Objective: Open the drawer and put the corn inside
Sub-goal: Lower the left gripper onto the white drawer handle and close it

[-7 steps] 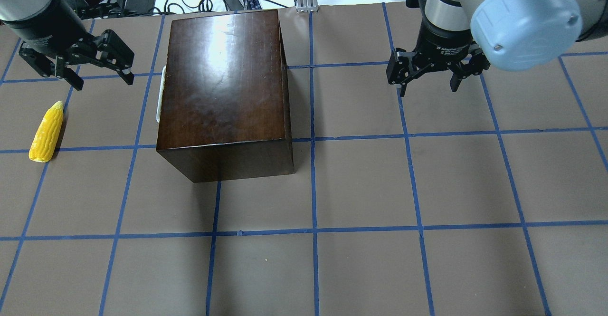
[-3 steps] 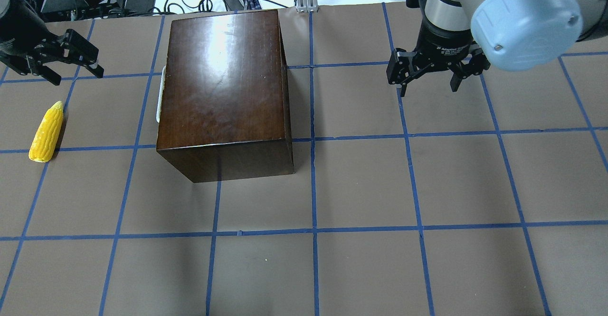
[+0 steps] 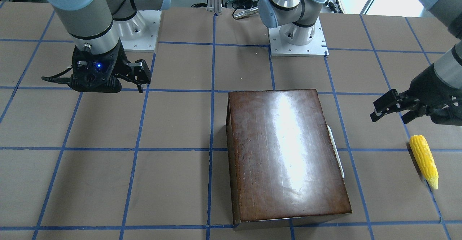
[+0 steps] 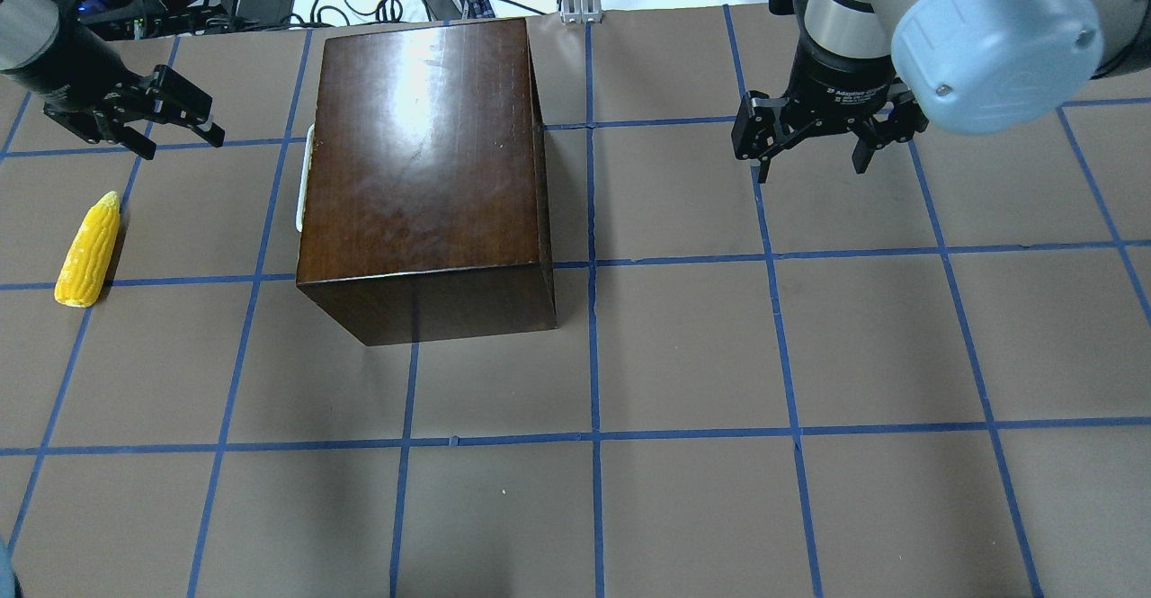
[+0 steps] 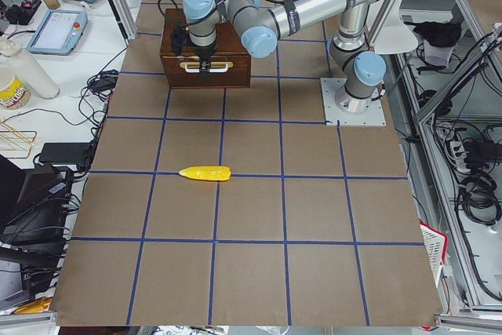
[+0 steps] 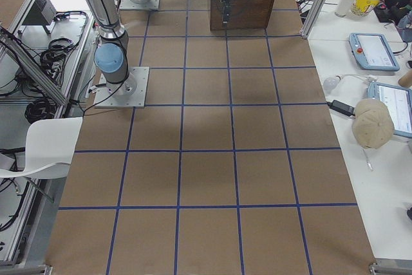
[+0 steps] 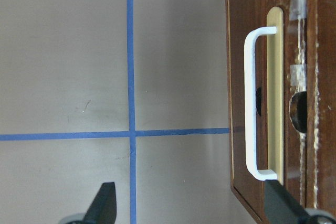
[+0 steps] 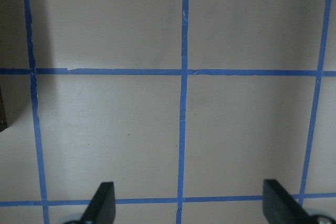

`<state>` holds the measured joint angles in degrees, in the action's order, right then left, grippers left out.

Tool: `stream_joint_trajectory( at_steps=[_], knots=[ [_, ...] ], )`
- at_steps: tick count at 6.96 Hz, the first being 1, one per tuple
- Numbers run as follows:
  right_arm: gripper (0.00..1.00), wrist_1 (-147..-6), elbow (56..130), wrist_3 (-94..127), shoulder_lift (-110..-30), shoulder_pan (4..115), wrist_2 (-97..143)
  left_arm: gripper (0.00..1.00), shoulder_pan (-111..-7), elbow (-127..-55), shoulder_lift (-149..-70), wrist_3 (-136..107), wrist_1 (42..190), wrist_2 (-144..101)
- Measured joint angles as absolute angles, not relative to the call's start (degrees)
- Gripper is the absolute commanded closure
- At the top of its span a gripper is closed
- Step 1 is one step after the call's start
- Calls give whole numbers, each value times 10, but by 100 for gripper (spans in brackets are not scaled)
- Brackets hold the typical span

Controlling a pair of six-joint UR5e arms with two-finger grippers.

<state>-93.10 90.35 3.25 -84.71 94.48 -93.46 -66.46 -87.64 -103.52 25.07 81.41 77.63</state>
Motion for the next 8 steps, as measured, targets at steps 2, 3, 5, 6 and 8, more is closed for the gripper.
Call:
stream_joint_trajectory(
  at_steps=[2,3,5,6,8],
  knots=[
    [0,-931,903,33,-846,945,-934,0,-669,-876,-1065,295,800,760],
    [0,-931,903,33,-846,945,-934,0,-671,-877,-1077,309,795,756],
    [0,-931,904,33,-846,945,-934,0,-674,-877,-1096,314,792,721],
    [0,-931,903,33,-847,945,-934,0,-674,-879,-1105,314,792,710],
    [0,-931,904,33,-847,945,-934,0,-676,-895,-1116,312,784,700]
  ],
)
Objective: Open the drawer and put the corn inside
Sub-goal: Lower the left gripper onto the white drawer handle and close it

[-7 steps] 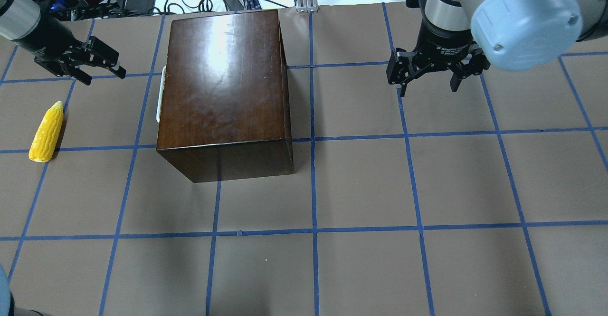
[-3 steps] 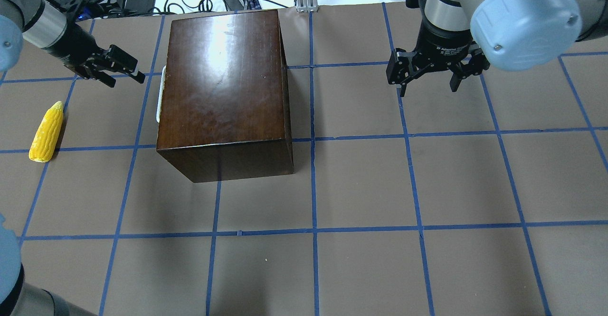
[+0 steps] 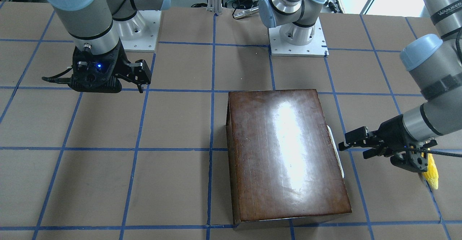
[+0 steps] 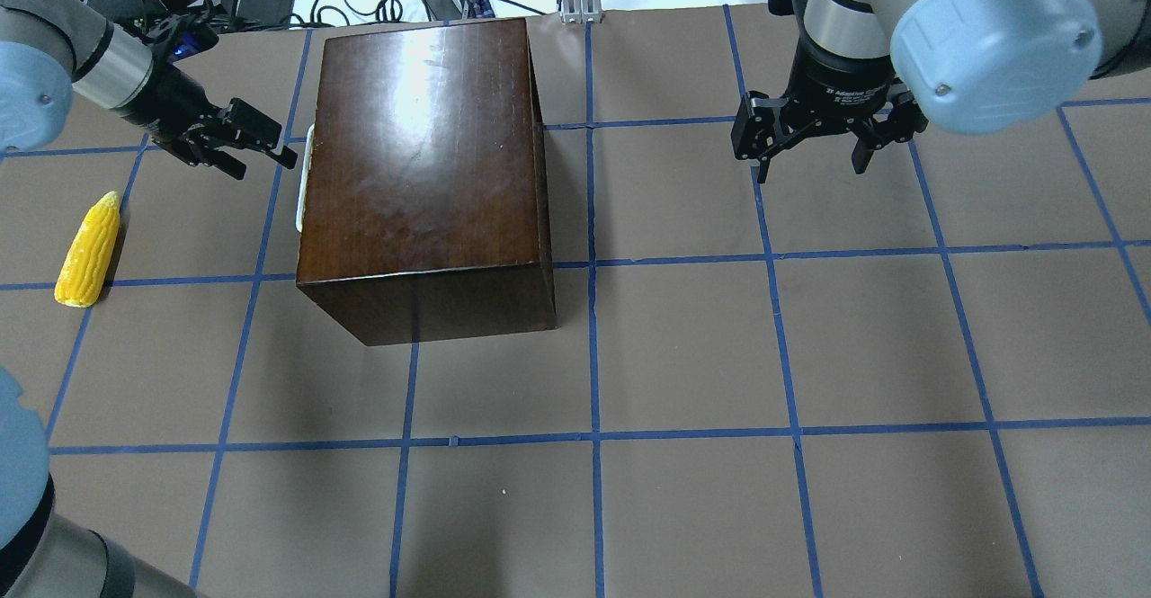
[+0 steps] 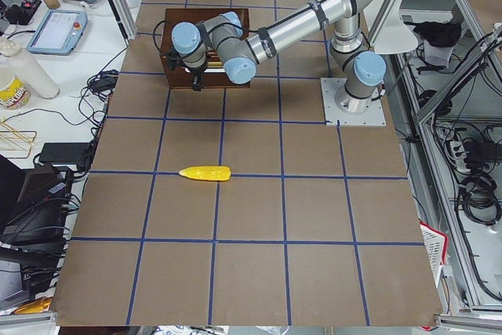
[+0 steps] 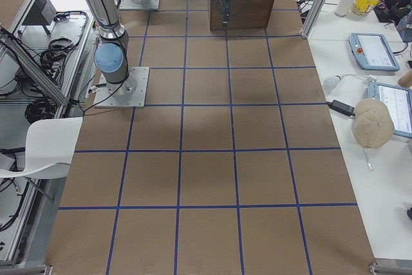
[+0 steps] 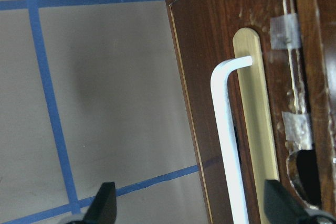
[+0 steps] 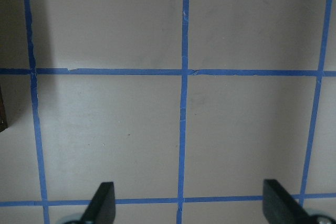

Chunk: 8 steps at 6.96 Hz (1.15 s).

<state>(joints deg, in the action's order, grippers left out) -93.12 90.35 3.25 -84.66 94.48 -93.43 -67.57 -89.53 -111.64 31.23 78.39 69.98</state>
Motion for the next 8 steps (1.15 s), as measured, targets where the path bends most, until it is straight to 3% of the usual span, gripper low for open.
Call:
stream_joint_trajectory(
  at_steps=[8],
  knots=[
    [0,-931,904,33,-847,945,-934,0,-685,-910,-1137,299,775,678]
  ],
)
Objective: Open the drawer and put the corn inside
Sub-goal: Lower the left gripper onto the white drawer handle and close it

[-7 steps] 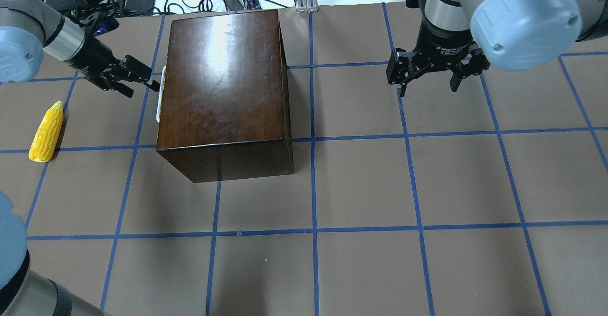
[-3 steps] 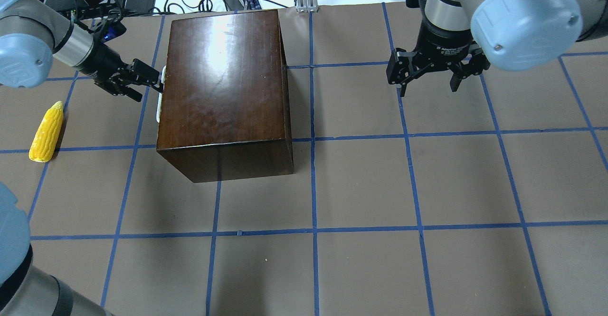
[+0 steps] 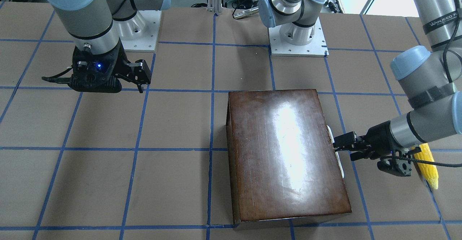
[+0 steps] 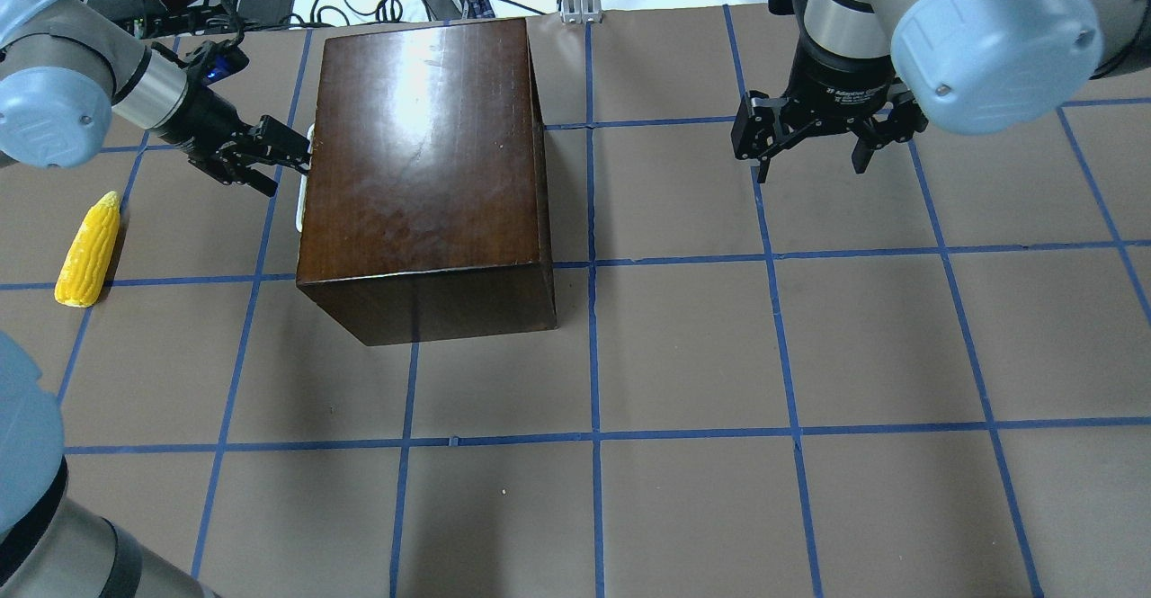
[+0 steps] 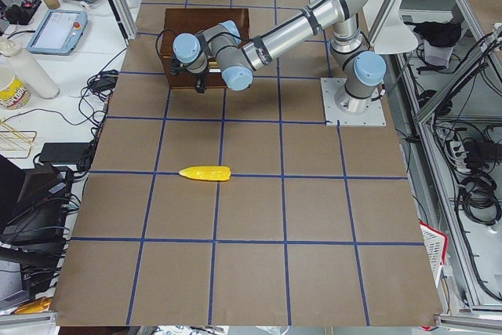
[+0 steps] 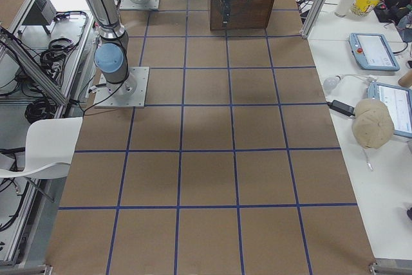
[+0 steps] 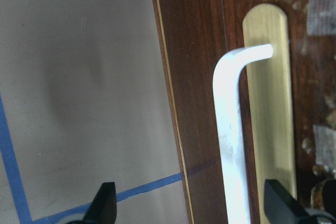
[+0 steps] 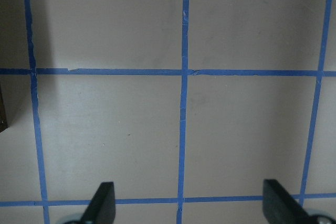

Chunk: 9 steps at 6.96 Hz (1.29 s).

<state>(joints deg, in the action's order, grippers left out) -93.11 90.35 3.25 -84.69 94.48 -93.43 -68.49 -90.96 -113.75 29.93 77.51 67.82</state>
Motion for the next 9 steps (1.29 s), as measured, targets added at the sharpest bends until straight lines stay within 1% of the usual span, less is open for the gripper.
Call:
stream_joint_trajectory(
  at_steps=[9],
  knots=[
    [0,-931,903,33,-847,945,-934,0,-680,-909,-1150,307,775,685]
  ],
)
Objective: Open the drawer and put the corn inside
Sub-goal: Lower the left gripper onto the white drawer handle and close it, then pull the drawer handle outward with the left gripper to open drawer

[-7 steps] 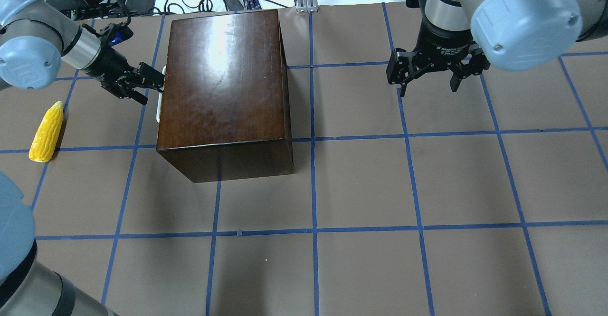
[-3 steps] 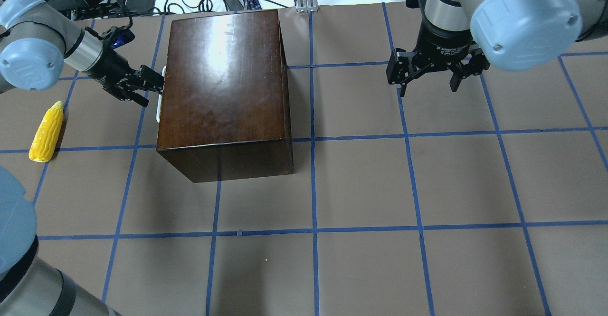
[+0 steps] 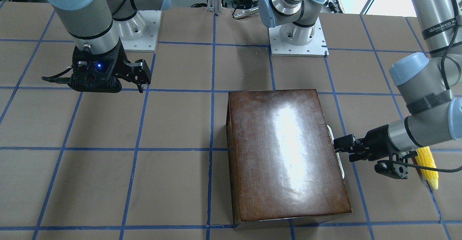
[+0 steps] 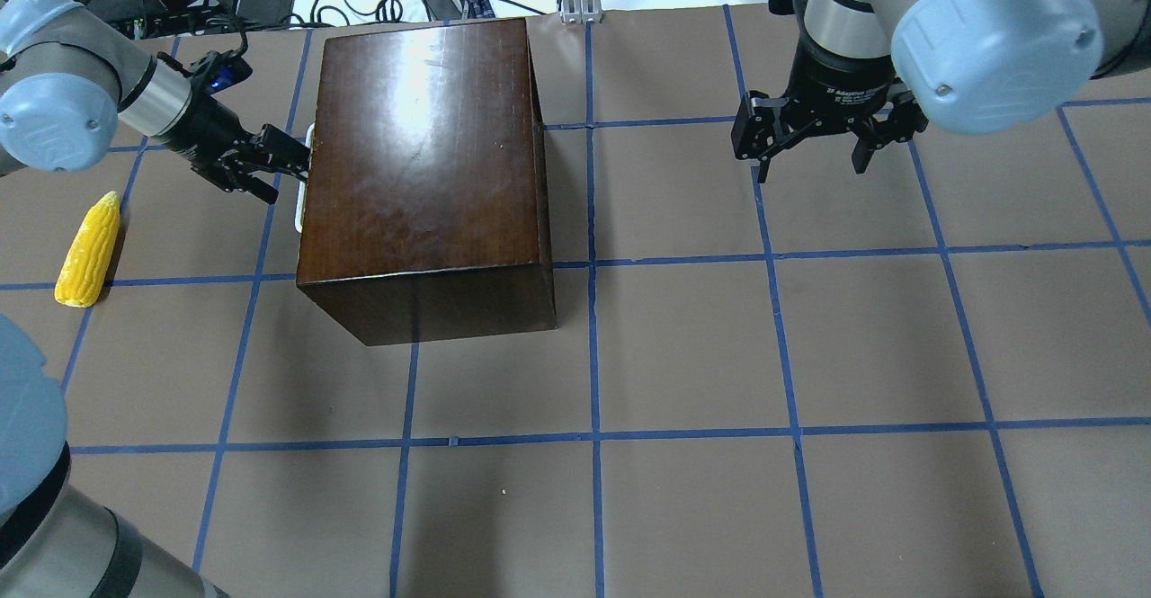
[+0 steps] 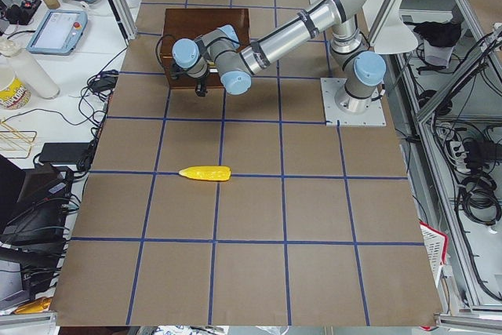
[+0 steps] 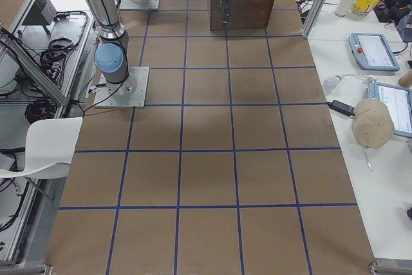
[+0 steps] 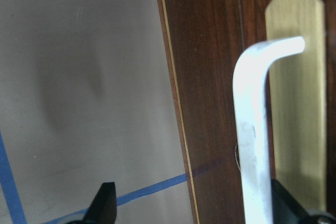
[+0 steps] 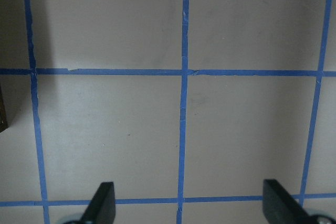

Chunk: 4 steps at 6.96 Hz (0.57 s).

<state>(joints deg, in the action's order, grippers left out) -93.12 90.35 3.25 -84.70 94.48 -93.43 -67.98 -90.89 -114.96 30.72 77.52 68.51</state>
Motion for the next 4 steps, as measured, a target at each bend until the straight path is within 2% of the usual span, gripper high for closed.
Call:
stream_joint_trajectory(
  at_steps=[4],
  knots=[
    [0,-931,904,33,-847,945,-934,0,-679,-903,-1150,317,775,699]
  ],
)
